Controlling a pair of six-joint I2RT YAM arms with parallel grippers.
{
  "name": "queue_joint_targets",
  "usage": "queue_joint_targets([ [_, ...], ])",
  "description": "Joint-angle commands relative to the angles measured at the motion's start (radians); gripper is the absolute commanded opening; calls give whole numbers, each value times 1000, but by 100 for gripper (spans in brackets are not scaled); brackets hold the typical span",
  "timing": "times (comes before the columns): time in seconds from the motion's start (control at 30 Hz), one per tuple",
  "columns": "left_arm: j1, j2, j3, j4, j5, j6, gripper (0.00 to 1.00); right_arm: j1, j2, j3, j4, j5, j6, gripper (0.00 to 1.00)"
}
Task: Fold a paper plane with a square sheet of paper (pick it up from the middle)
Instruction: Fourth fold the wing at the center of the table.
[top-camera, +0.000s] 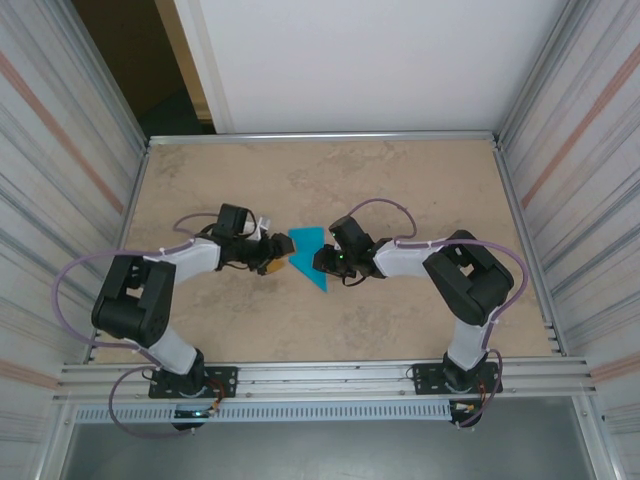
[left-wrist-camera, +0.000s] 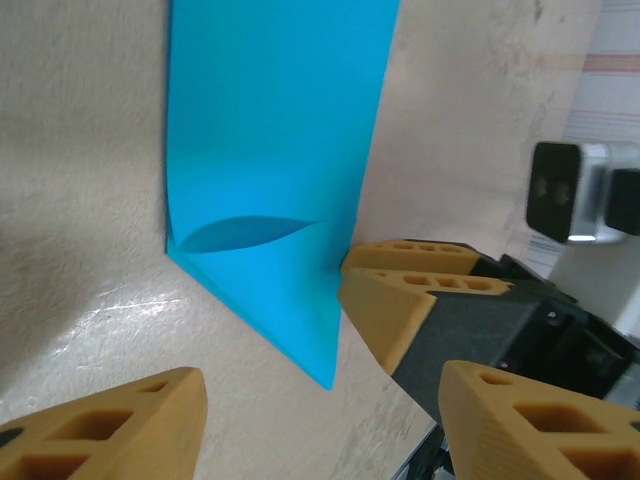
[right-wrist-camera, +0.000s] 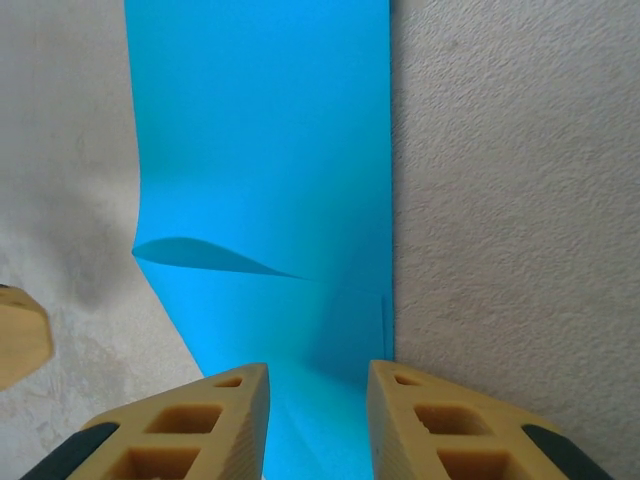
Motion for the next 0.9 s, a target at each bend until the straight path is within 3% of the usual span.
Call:
queue_joint_targets([
  [0.0, -12, 34, 1, 20, 3, -42, 55, -8, 28, 7, -13, -4, 21, 29],
  [0.27, -29, 101, 33, 10, -8, -59, 48, -14, 30, -3, -4, -11, 21, 27],
  [0.5, -34, 141, 65, 12, 6, -59, 35, -21, 34, -4, 1, -20, 23, 25],
  [0.87, -34, 174, 78, 16, 7, -62, 35, -26, 39, -7, 5, -27, 22, 24],
])
